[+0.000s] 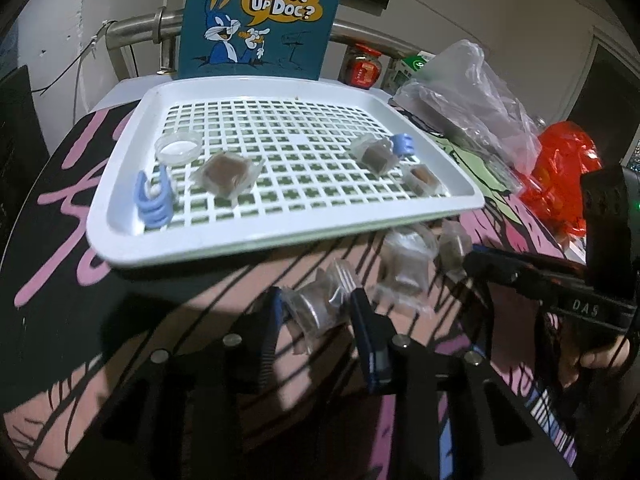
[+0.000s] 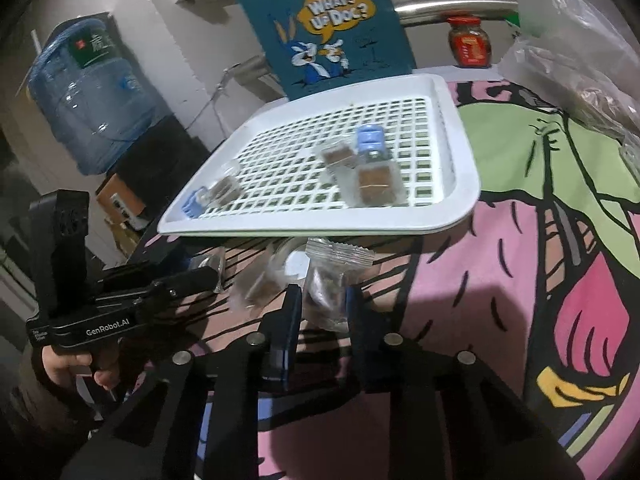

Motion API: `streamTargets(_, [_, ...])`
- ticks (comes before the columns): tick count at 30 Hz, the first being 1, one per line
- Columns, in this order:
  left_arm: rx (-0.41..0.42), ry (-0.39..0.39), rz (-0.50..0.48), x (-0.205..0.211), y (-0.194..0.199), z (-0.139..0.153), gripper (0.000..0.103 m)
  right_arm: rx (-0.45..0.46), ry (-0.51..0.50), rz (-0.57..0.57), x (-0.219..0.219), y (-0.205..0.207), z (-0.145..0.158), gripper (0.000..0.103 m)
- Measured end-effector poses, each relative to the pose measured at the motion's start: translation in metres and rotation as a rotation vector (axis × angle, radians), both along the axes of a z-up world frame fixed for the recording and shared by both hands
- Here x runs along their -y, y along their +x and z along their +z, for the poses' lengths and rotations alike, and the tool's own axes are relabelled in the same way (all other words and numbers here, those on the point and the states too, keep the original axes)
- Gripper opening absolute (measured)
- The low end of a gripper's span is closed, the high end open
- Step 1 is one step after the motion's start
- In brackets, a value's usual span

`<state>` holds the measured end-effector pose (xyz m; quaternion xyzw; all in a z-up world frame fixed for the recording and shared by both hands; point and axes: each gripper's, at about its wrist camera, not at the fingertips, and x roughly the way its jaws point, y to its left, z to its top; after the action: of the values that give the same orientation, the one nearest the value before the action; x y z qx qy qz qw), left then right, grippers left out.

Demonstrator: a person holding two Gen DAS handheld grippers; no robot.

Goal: Organize objects
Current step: 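Grasp a small clear bag with the right tool while the left grasps another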

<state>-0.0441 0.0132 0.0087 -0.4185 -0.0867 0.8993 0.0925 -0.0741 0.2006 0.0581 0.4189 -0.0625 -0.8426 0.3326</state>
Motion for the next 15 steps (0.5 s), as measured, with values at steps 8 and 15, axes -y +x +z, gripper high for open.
streamTargets(8, [-0.128, -0.062, 0.02, 0.002, 0.031, 0.018, 0.033, -0.101, -0.019, -0.002, -0.004, 0.022, 0.014, 0.021])
streamTargets(15, [-0.217, -0.086, 0.033, 0.003, 0.041, 0.029, 0.033, -0.213, -0.001, -0.014, -0.003, 0.037, 0.026, 0.021])
